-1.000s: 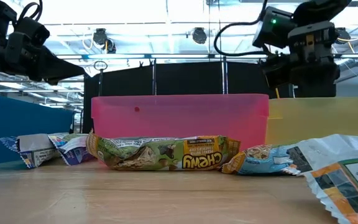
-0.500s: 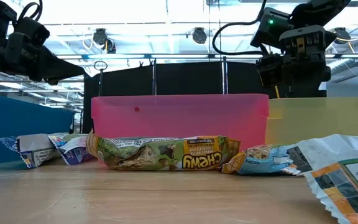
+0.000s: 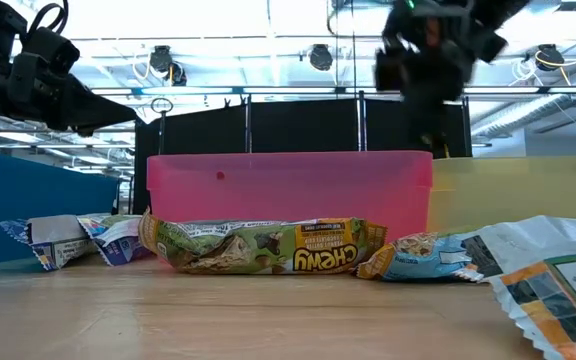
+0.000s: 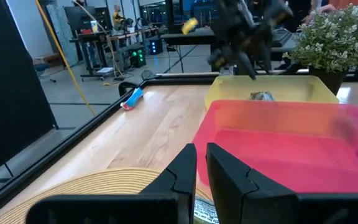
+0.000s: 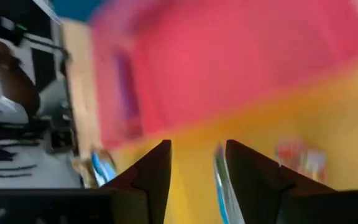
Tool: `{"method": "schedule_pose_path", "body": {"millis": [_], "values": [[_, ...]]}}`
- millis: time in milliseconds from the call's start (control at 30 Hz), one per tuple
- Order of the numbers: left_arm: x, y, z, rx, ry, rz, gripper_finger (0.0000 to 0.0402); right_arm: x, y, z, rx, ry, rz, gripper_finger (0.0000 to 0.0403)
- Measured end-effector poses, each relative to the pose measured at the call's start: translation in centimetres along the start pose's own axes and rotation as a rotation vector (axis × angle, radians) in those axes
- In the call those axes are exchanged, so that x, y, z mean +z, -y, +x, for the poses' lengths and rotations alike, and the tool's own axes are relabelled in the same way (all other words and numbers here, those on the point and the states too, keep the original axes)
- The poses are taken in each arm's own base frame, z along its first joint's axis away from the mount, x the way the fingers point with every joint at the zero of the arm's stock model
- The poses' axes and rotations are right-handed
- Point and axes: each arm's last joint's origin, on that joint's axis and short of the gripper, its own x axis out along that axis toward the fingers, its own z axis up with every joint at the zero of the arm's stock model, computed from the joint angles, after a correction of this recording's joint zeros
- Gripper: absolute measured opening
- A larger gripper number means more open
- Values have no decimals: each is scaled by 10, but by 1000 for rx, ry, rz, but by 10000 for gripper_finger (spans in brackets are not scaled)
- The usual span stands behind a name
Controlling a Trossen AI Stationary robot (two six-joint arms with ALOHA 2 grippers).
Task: Pick and place Granola Bars by type
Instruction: Put the red granola bar into the yellow bin
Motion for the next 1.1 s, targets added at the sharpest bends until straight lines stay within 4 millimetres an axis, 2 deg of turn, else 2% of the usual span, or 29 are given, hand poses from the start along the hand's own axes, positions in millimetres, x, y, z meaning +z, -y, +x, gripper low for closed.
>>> {"method": "schedule_pose_path", "body": {"millis": [133,300,433,567,700,833,933,1100], "values": [[0,0,0,0,-1,-1,47,38,-14,-29,-49,168,-174,143],[0,0,0,0,-2,4,47,76,-8,-79,-444,368,-347,140],[0,0,0,0,-2,4,47,101,20,-123,-661,475,-267,139],[0,0,0,3,-3,4,47,114,62,-152,-784,416,-143,139],[-1,0,0,7,-5,4,47,122,108,-162,-844,264,-2,139],[0,0,0,8,-4,4,47,131,140,-157,-855,135,61,139],[0,-1,0,19,-4,5,47,140,153,-150,-918,21,62,141],[0,-1,0,42,-4,4,47,151,156,-143,-1015,-144,58,163]]}}
